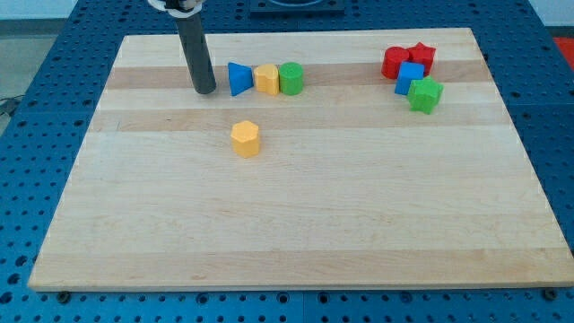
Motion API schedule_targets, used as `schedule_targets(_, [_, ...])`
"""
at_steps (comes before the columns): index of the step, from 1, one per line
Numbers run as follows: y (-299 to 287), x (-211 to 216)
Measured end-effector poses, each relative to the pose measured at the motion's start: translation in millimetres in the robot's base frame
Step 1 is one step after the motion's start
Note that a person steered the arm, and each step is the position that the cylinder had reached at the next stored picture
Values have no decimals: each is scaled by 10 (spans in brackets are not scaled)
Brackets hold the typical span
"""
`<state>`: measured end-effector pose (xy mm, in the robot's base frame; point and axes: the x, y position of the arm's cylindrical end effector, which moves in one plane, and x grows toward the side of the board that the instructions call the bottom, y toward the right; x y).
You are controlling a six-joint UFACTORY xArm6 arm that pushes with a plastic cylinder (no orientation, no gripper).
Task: Touch the blue triangle with your arm
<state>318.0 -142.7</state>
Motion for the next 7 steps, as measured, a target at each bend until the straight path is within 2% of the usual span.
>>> schedule_targets(3, [-47, -510])
schedule_targets(6, [553, -484])
schedule_targets(7, [529, -413])
